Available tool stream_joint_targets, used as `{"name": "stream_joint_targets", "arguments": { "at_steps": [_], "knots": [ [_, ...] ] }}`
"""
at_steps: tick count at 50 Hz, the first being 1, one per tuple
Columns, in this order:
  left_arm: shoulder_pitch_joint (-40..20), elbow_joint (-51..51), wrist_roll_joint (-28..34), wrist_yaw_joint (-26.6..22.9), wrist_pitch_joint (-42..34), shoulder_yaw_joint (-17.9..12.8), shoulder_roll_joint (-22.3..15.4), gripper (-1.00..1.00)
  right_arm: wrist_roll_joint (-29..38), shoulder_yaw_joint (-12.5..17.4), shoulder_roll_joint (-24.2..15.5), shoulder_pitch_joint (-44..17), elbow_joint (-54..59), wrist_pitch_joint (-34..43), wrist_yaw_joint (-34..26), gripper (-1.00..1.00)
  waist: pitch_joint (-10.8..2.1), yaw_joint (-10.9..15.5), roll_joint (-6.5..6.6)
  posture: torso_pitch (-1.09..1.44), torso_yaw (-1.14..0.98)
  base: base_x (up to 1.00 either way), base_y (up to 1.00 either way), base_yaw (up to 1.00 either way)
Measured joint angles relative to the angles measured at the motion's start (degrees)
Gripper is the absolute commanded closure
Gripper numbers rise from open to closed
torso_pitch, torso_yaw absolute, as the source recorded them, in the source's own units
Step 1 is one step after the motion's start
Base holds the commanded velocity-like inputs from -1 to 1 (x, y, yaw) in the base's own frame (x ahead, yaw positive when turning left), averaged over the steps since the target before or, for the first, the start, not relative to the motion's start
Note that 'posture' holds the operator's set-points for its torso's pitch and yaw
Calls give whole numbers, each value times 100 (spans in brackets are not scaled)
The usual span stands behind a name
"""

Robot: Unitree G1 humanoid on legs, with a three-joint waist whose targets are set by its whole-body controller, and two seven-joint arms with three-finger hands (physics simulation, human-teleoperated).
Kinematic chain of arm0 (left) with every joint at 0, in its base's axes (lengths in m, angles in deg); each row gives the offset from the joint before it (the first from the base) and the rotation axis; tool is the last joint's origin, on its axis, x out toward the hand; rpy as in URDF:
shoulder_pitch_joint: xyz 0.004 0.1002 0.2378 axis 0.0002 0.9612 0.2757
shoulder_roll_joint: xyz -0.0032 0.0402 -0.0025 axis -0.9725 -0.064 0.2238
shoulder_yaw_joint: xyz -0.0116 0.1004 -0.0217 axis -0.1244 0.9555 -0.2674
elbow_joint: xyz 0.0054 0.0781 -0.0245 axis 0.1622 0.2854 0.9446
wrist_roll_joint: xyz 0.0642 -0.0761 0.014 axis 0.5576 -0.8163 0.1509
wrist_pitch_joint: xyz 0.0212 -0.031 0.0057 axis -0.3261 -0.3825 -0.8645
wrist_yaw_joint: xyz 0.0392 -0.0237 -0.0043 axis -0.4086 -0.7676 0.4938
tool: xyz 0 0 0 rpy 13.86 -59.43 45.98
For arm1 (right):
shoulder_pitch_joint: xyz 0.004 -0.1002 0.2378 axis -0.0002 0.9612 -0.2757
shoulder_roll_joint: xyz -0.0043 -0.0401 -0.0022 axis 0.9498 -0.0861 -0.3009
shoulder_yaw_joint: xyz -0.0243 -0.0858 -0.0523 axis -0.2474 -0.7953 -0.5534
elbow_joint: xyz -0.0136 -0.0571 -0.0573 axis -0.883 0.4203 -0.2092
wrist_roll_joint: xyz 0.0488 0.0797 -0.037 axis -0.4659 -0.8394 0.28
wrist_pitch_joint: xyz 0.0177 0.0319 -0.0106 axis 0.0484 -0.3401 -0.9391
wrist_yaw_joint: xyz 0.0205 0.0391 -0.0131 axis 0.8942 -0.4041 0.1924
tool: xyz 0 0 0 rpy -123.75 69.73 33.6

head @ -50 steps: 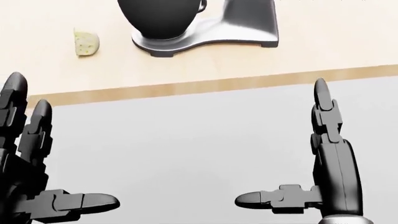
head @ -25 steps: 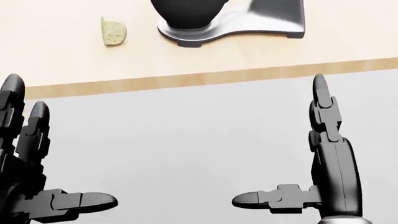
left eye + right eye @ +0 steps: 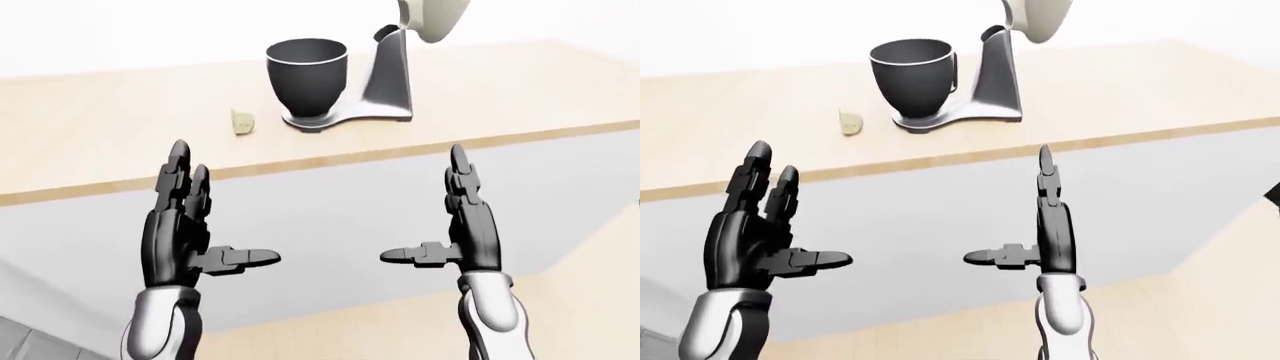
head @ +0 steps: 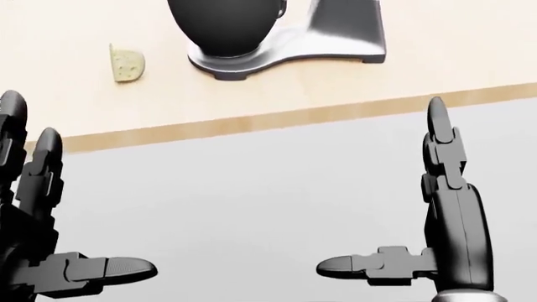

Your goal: Place the cheese in the stand mixer bowl.

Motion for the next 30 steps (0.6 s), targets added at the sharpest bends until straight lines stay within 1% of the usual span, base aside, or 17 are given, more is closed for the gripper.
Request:
{"name": "stream_joint_targets", "arguments": {
  "at_steps": [2, 4, 5, 6, 7, 9, 10, 14, 16, 17, 18, 19, 21, 23, 27, 29, 30],
  "knots": [
    [-9, -47, -6, 1, 29, -2, 0, -100, 0, -10, -1, 1, -23, -27, 0, -100, 5, -22, 156, 0, 0, 19, 0, 0],
    [-11, -71, -13, -3, 53, -3, -1, -100, 0, -15, -1, 2, -45, -44, 0, -100, -36, -40, 384, 0, 0, 19, 0, 0],
    [-9, -69, -12, 1, 60, -35, -28, -100, -1, -43, 30, -10, -40, -53, -3, -100, -58, 3, 398, 0, 0, 18, 0, 0],
    [-3, -35, -7, 9, 55, -69, -37, -100, -5, -85, 50, 6, -7, -58, -10, -100, -34, 51, 342, 0, 0, 20, 0, 0],
    [24, 5, 1, 21, 41, -97, -30, -100, -14, -123, 52, 25, 38, -50, -26, -100, -20, 74, 338, 0, 0, 18, 0, 0],
    [65, 45, 18, 48, -2, -128, -22, -100, -28, -150, 48, 47, 83, -23, -57, -100, -38, 101, 321, 0, 0, 19, 0, 0],
    [60, 28, 20, 57, -22, -133, -23, -100, -31, -134, 44, 46, 81, -17, -62, -100, -50, 101, 273, 0, 0, 20, 0, 0],
    [9, -215, 38, 90, -17, -170, -44, -100, -27, -73, 34, 14, -4, -76, -36, -100, -41, 115, -2, 0, 0, 19, 0, 0],
    [-16, -292, 56, 110, 18, -204, -50, -100, -26, -82, 36, 6, -31, -115, -29, -100, -66, 133, -189, 0, 0, 18, 0, 0],
    [-34, -332, 66, 122, 30, -211, -50, -100, -26, -82, 31, 3, -46, -130, -28, -100, -107, 118, -307, 0, 0, 19, 0, 0],
    [-37, -330, 75, 125, 37, -171, -9, -100, -25, -45, -2, 10, -28, -143, -22, -100, -91, 66, -225, 0, 0, 20, 0, 0],
    [-17, -312, 91, 125, 32, -132, -4, -100, -22, -10, -6, 24, 18, -136, -17, -100, -73, 36, -184, 0, 0, 19, 0, 0],
    [-5, -267, 158, 117, 12, -83, -23, -100, -16, 38, 1, 85, 84, -91, 2, -100, -67, -6, -214, 0, 0, 19, 0, 0],
    [-8, -283, 248, 128, 18, -113, -31, -100, -14, 32, 3, 88, 87, -59, 8, -100, -67, -15, -155, 0, 0, 19, 0, 0],
    [-33, -374, 394, 154, 111, -150, -29, -100, -14, -12, 7, 64, -8, -100, 5, -100, -6, -30, 133, 0, 0, 19, 0, 0],
    [-50, -405, 452, 161, 161, -148, -27, -100, -14, -17, 7, 52, -27, -123, 6, -100, -34, -50, 347, 0, 0, 19, 0, 0],
    [-63, -407, 479, 168, 187, -170, -47, -100, -14, -36, 27, 31, -26, -131, 4, -100, -68, -25, 415, 0, 0, 18, 0, 0]
  ]
}}
